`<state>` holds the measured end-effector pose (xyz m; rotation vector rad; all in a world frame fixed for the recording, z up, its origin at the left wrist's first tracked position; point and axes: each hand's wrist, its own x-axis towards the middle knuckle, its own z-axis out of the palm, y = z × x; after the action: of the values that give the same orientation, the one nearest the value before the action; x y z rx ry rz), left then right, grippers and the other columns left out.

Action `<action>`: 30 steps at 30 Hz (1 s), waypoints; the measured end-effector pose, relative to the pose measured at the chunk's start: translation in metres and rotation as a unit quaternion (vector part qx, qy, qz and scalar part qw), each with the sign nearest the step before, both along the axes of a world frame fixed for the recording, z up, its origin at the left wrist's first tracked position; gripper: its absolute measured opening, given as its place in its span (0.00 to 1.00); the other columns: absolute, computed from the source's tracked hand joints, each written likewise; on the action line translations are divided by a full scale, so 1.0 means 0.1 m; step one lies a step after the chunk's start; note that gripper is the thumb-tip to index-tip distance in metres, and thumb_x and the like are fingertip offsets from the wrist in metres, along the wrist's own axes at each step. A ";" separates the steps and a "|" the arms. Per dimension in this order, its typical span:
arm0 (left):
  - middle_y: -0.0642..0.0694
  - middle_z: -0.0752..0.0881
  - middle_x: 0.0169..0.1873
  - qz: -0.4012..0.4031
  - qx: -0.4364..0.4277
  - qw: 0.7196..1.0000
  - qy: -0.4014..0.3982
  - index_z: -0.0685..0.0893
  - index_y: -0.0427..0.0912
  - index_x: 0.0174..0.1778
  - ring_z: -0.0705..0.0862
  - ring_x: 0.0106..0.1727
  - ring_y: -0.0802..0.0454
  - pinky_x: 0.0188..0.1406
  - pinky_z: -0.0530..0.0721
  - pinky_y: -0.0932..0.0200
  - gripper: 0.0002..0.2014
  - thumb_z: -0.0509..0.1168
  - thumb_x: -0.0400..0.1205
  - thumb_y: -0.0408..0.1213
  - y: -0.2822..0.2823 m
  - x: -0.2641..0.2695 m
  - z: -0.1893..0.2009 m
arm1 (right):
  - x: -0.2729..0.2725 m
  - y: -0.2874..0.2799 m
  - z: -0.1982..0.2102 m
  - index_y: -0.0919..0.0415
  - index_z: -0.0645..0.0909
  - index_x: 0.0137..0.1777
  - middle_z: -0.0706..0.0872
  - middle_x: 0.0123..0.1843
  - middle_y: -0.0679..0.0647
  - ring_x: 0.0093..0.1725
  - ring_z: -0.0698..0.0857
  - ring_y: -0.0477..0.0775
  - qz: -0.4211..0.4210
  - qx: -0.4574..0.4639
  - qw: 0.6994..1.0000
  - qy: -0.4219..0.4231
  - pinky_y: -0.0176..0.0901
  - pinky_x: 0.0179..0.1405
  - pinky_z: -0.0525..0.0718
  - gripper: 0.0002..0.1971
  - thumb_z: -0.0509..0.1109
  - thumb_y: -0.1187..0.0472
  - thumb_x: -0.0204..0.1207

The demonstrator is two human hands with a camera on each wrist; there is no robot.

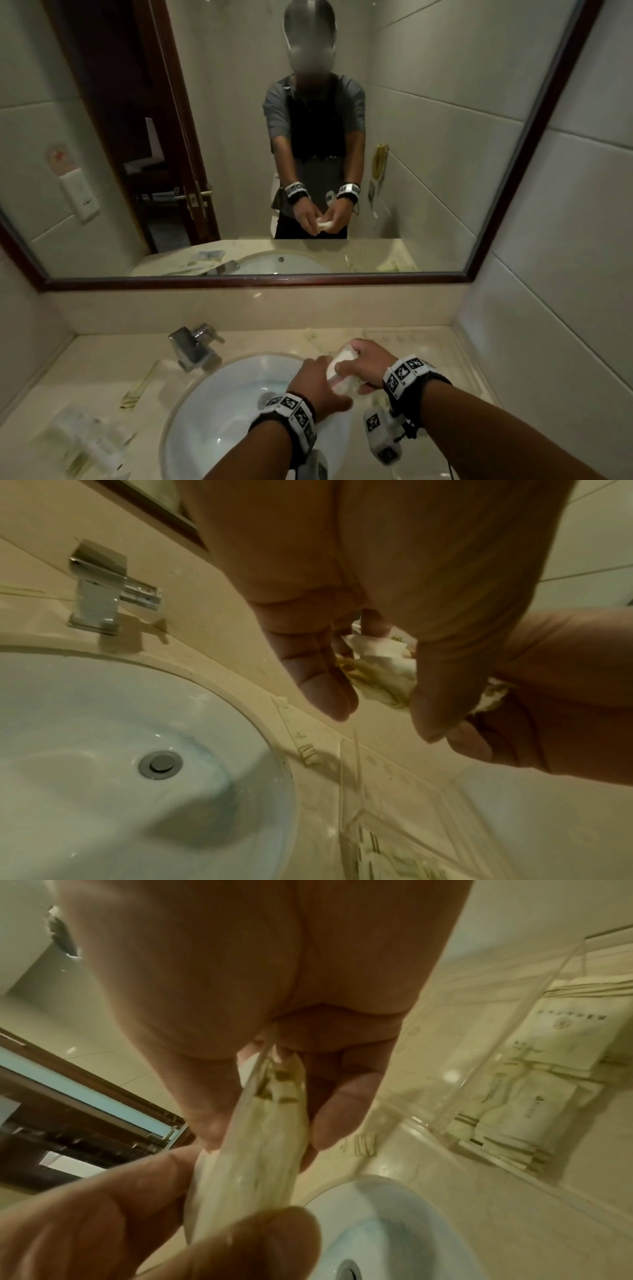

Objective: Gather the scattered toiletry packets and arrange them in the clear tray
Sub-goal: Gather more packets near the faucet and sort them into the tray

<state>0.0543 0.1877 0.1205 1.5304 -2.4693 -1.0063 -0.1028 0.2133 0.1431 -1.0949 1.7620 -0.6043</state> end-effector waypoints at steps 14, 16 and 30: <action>0.41 0.89 0.47 -0.106 -0.036 0.994 0.009 0.85 0.42 0.56 0.87 0.48 0.41 0.44 0.86 0.51 0.22 0.75 0.70 0.50 -0.15 -0.66 0.10 | -0.66 0.07 0.00 0.46 0.81 0.60 0.84 0.62 0.59 0.56 0.88 0.63 -0.105 0.012 0.993 -0.052 0.52 0.38 0.90 0.18 0.77 0.63 0.73; 0.43 0.89 0.45 -0.110 -0.032 0.993 0.017 0.85 0.45 0.55 0.88 0.45 0.43 0.43 0.88 0.49 0.24 0.75 0.66 0.52 -0.18 -0.80 0.11 | -0.77 0.06 0.00 0.46 0.82 0.56 0.86 0.60 0.60 0.55 0.88 0.63 -0.132 0.012 0.990 -0.037 0.52 0.39 0.90 0.16 0.77 0.64 0.72; 0.39 0.84 0.62 -0.074 0.219 0.969 0.082 0.70 0.46 0.79 0.89 0.53 0.41 0.51 0.91 0.42 0.36 0.75 0.76 0.30 -0.08 -1.41 -0.19 | -1.48 0.64 -0.49 0.60 0.87 0.53 0.91 0.50 0.60 0.49 0.90 0.59 -0.279 0.028 0.960 0.032 0.58 0.52 0.92 0.09 0.77 0.68 0.74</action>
<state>-0.0869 0.1801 0.1016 1.2970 -2.3803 -1.7226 -0.2511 0.2770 0.0943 -0.5725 2.1437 -0.8552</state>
